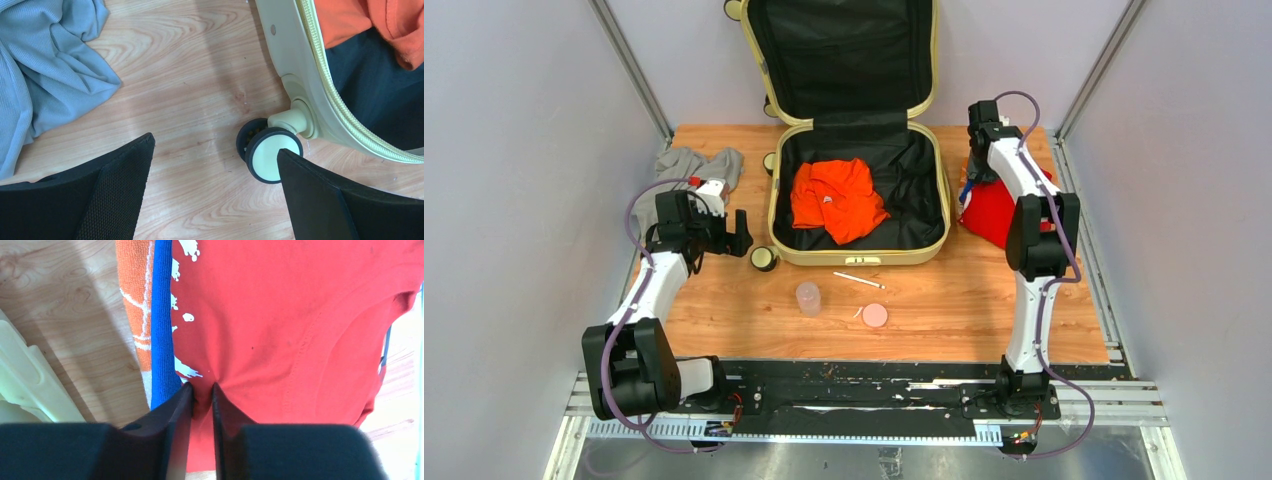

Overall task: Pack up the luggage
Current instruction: Pick up the clothes from the corner of the board, then place the clothes in the luggage.

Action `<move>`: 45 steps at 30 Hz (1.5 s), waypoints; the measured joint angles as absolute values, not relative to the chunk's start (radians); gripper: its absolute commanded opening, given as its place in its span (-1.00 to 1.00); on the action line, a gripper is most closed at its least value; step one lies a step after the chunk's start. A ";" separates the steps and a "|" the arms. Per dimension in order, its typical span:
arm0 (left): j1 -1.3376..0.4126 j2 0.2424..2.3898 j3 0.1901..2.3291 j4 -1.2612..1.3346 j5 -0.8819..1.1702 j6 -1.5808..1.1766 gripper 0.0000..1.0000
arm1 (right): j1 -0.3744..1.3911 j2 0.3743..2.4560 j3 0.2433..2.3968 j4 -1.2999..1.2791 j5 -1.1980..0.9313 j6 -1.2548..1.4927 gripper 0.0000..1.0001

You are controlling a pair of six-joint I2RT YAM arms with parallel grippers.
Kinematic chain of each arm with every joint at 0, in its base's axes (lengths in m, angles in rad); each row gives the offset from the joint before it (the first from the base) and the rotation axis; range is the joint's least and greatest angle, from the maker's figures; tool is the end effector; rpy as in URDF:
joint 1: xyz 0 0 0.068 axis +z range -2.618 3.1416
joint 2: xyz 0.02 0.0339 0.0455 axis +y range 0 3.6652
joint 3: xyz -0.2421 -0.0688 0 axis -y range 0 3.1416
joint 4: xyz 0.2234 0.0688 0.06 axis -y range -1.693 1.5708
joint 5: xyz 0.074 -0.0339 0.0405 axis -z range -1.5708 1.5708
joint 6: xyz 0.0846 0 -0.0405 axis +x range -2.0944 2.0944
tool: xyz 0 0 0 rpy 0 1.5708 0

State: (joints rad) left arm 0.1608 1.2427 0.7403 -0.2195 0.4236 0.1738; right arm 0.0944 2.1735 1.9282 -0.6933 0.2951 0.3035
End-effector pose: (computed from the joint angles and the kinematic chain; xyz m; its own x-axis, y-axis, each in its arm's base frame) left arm 0.2821 0.0105 0.1878 -0.6150 0.0599 -0.7862 0.2690 0.9532 -0.1377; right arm 0.4803 0.0208 0.1919 -0.7423 0.2169 -0.6340 0.3172 0.9472 -0.0473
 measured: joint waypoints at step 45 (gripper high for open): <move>0.161 1.216 0.743 -0.280 0.405 0.214 1.00 | 0.119 1.678 1.732 -0.580 -0.523 0.381 -1.00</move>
State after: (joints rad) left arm 0.1608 1.2160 0.7433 -0.2798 0.4053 0.2142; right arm 0.1192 1.6775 1.7317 -0.5804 -0.5232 0.3805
